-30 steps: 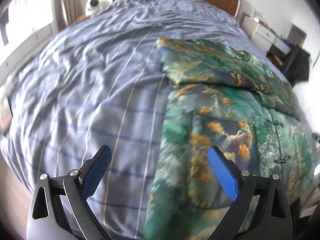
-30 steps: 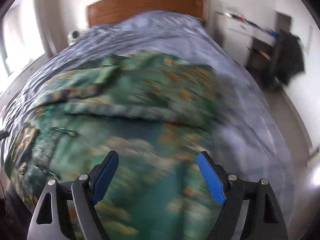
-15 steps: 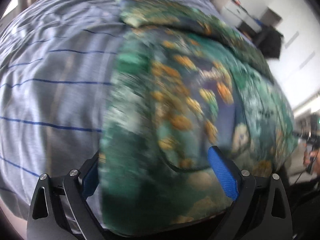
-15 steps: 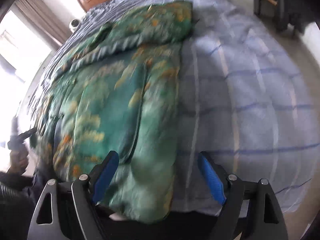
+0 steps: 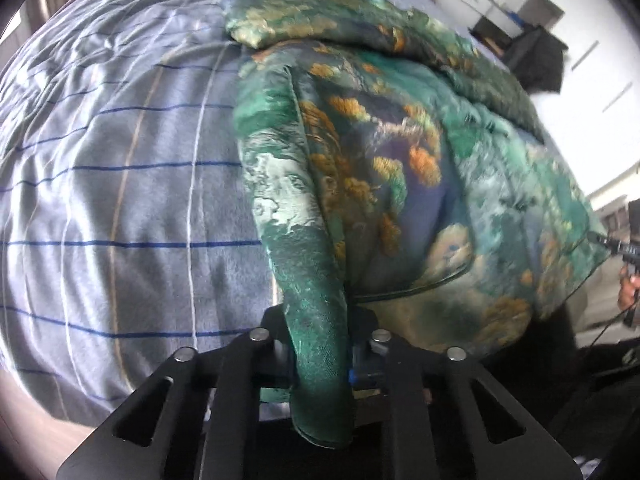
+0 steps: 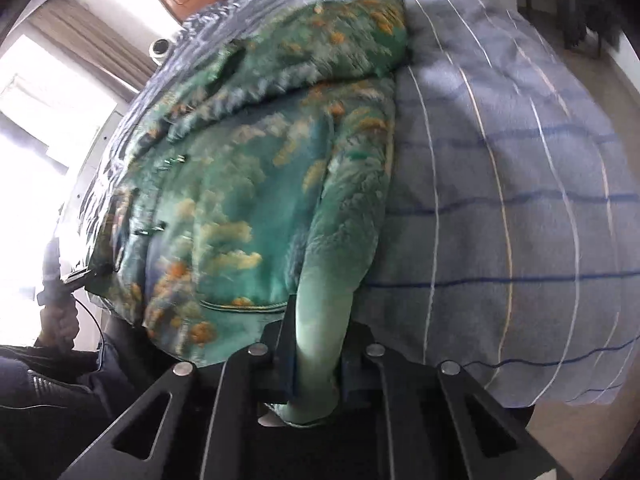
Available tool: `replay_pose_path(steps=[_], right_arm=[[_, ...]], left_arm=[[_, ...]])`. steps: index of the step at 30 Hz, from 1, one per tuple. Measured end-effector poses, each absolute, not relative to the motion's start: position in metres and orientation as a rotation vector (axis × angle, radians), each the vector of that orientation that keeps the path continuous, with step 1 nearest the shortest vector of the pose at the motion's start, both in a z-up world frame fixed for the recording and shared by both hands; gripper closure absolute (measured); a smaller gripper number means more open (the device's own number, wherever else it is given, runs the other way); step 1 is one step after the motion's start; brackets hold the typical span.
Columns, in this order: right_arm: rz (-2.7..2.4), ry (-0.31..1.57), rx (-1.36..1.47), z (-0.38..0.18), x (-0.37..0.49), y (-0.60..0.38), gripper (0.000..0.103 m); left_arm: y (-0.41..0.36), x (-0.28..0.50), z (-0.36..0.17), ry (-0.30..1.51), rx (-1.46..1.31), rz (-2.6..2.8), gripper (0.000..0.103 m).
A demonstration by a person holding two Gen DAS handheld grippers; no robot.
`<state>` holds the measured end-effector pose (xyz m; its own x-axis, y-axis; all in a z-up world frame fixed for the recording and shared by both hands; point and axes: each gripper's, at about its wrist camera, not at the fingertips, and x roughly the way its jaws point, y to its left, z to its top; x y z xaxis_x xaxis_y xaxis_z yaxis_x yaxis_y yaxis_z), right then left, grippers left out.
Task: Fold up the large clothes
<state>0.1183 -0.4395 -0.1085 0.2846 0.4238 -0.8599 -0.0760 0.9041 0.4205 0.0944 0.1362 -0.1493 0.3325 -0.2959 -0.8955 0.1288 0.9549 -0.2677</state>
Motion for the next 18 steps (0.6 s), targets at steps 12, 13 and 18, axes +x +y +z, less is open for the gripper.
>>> replay_pose_path(steps=[12, 13, 18], right_arm=[[0.433, 1.232, 0.312, -0.05, 0.09, -0.448, 0.091], [0.446, 1.255, 0.302, -0.047, 0.083, -0.447, 0.091], [0.518, 1.209, 0.432, -0.008, 0.082, -0.462, 0.091]], left_arm=[[0.148, 0.024, -0.103, 1.241, -0.127, -0.388, 0.091], [0.152, 0.016, -0.101, 1.254, -0.142, -0.399, 0.091], [0.178, 0.019, -0.055, 1.129, -0.348, -0.462, 0.091]])
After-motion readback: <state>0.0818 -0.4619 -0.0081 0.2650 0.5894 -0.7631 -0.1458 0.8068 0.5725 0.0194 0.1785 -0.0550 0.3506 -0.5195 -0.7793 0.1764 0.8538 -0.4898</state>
